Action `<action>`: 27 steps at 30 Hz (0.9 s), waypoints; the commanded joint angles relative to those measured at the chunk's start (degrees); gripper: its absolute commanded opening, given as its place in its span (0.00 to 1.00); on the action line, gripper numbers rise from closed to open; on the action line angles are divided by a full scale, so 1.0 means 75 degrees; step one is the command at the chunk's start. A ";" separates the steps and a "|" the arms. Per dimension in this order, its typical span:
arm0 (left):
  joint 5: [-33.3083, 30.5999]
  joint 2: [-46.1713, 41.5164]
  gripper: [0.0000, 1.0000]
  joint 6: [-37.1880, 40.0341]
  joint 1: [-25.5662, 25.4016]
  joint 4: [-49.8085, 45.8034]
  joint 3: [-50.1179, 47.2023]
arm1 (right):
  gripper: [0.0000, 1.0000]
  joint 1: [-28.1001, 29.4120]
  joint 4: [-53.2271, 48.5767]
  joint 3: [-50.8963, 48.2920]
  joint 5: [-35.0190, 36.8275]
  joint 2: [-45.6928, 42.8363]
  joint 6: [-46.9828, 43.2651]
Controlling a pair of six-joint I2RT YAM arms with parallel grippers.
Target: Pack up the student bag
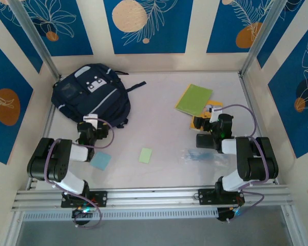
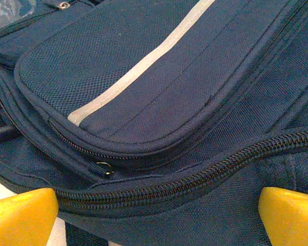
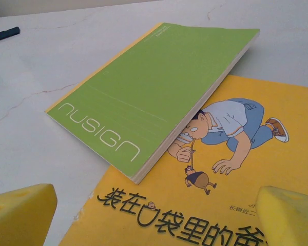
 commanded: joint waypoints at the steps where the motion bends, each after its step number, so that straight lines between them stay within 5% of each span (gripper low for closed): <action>1: -0.0259 0.0092 1.00 0.0111 -0.0070 0.0760 0.0398 | 0.99 0.0042 0.0330 0.0214 -0.0169 0.0095 0.0073; 27: -0.0294 -0.0291 1.00 0.0064 -0.0022 0.0406 0.0418 | 0.99 0.0087 0.0015 0.0329 0.0064 -0.0078 0.0126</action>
